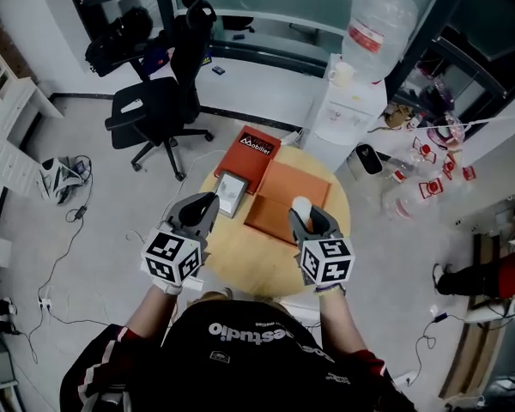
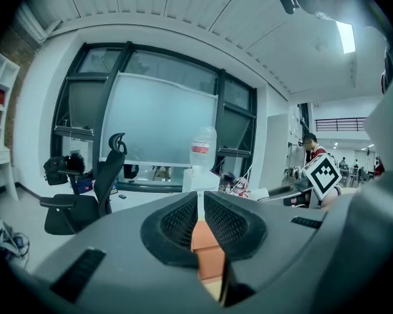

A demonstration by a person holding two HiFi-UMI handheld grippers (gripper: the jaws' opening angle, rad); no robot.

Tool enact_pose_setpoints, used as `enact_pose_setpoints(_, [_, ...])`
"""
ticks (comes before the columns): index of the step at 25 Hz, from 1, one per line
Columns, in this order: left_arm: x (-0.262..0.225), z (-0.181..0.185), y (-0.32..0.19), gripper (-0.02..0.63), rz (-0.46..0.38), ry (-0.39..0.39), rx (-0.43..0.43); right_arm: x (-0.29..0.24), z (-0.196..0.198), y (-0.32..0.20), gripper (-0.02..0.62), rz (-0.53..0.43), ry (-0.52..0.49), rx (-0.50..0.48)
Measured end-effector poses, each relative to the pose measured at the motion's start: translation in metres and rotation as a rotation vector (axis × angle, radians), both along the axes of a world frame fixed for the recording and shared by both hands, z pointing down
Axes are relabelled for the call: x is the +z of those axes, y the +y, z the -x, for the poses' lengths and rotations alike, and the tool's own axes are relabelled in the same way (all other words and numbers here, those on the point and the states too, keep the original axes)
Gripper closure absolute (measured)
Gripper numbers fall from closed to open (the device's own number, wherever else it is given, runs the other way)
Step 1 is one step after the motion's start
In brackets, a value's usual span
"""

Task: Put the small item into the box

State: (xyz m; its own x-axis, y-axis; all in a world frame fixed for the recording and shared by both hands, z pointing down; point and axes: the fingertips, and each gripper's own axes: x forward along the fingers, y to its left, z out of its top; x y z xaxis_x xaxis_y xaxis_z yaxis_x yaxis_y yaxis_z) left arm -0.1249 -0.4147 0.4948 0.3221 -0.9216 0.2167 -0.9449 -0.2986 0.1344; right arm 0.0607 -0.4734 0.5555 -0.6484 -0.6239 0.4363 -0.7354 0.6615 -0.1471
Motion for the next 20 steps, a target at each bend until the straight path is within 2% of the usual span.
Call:
enact_pose_setpoints(15, [0.017,0.010,0.003,0.563,0.040,-0.019,-0.108,0.086,0.021,-0.022,0.405,0.129,0.098,-0.144])
enact_pose_setpoints(20, [0.019,0.013,-0.002,0.563,0.041,-0.029,-0.124,0.112,0.033,-0.030,0.405,0.138,0.124,-0.184])
